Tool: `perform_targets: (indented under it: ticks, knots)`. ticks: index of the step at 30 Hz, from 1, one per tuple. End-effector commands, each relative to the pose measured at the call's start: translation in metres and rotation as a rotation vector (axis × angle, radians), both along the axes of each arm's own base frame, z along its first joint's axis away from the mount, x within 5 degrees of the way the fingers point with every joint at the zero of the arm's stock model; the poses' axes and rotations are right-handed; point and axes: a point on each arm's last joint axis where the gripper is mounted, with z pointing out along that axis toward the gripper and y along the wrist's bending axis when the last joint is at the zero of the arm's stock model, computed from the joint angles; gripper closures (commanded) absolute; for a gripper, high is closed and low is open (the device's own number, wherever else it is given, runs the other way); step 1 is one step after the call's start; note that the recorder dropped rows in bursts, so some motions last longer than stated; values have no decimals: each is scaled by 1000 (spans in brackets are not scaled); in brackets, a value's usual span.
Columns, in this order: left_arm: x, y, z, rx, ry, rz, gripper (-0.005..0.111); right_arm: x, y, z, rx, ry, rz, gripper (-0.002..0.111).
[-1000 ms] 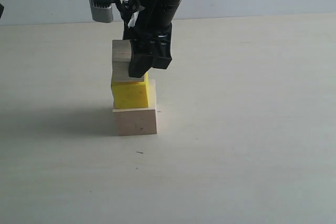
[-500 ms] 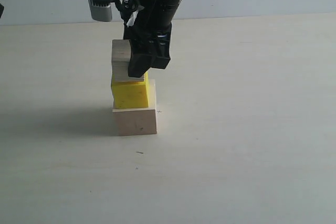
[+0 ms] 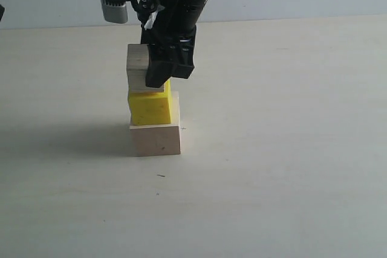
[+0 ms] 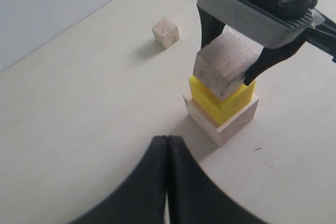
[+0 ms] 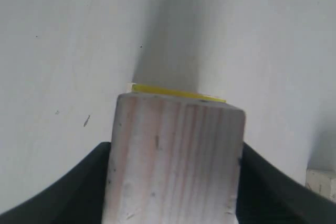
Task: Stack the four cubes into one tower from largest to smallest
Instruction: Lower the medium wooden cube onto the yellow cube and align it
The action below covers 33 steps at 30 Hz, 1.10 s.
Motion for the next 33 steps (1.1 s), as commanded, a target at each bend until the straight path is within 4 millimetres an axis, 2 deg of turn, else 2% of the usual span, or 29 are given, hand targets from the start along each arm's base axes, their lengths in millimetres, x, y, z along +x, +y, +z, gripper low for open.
perform_targets:
  ticks: [1,33]
  knots:
    - [-1,1,-1,10,9,3,107,-1,2,4,18,8,-25,53]
    - [-2,2,-3,24,22,0,107,-2,2,4,17,21,-21,53]
